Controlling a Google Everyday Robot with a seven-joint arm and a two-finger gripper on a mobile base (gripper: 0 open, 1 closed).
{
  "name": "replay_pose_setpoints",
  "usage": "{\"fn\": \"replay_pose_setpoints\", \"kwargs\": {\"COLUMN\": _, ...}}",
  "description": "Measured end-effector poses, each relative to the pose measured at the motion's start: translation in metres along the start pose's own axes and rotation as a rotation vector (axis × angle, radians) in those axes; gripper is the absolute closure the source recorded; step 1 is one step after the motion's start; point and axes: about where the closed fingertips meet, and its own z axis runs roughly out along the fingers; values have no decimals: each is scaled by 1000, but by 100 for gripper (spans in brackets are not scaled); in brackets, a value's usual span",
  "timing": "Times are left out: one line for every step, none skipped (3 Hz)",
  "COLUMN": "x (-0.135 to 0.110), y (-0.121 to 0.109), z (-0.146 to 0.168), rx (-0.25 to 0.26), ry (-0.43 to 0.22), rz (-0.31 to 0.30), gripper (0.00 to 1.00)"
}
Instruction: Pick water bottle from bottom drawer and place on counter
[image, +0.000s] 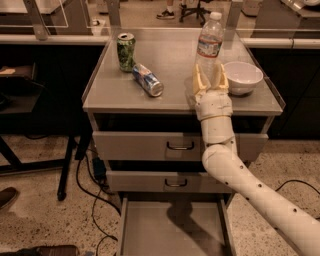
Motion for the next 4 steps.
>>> {"fn": "replay_pose_setpoints", "kwargs": {"x": -3, "y": 2, "z": 1, "rx": -5, "ry": -9, "rz": -11, "gripper": 100}}
{"fn": "replay_pose_setpoints", "kwargs": {"x": 1, "y": 1, "z": -7, "rx": 23, "ry": 1, "rz": -29, "gripper": 100}}
{"fn": "replay_pose_setpoints", "kwargs": {"x": 11, "y": 3, "z": -17, "rx": 74, "ry": 14, "rz": -38, "gripper": 100}}
{"fn": "replay_pose_setpoints", "kwargs": {"x": 20, "y": 4, "z": -20, "rx": 109, "ry": 7, "rz": -40, "gripper": 100}}
